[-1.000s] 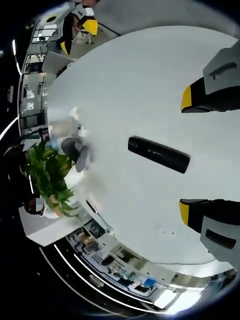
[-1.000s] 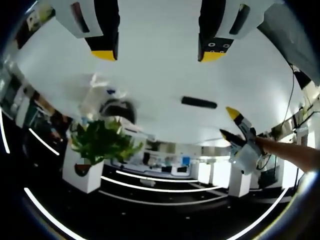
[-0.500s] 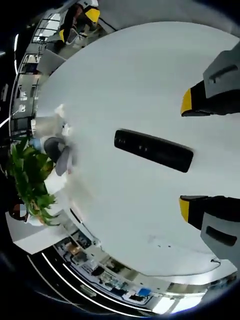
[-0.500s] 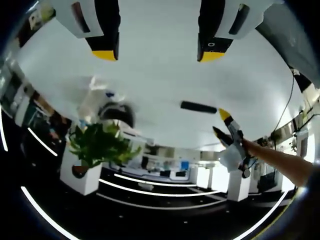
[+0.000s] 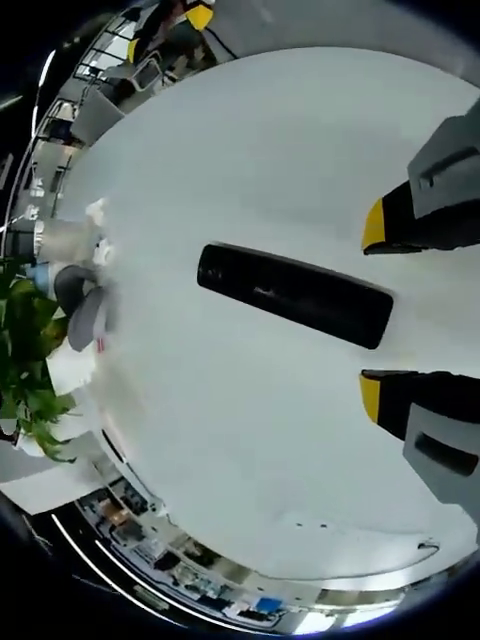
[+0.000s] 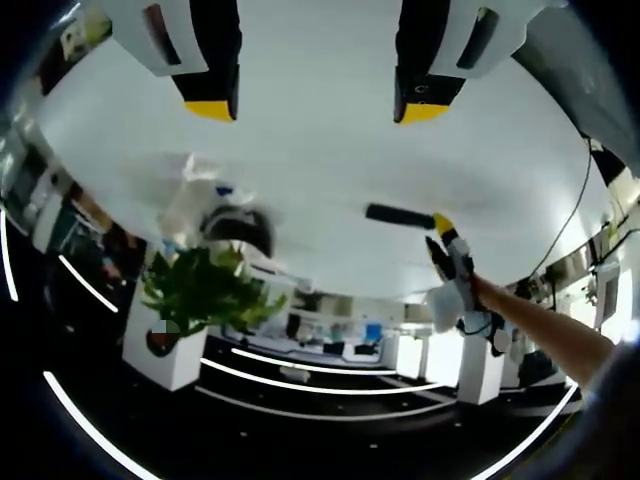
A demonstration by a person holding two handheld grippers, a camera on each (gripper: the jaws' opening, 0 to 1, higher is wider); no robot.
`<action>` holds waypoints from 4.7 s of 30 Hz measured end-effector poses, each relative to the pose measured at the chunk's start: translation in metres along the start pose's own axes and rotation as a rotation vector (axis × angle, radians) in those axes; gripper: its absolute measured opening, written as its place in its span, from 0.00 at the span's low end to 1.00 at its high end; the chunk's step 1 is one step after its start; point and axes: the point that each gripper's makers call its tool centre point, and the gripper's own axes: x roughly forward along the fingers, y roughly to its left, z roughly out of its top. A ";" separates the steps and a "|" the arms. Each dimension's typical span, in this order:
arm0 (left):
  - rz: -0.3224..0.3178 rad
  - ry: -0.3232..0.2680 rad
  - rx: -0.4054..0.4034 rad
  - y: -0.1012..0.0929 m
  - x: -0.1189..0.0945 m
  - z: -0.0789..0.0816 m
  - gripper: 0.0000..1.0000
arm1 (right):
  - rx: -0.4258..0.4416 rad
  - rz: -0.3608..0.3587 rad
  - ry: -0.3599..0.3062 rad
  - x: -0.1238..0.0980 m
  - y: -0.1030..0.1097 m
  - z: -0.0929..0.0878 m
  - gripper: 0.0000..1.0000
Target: Press the specified remote control buttons in sequence, fully releasing each button before pressing the next.
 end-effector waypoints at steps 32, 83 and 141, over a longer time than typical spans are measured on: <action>-0.077 0.170 0.088 0.003 0.009 -0.003 0.30 | -0.019 0.020 0.019 0.002 0.006 -0.003 0.58; -0.046 0.284 0.150 -0.060 -0.003 -0.022 0.23 | 0.005 0.044 -0.024 -0.003 0.008 0.004 0.54; -0.058 0.389 0.236 -0.108 -0.013 -0.040 0.23 | 0.020 0.063 0.065 -0.002 0.007 -0.010 0.00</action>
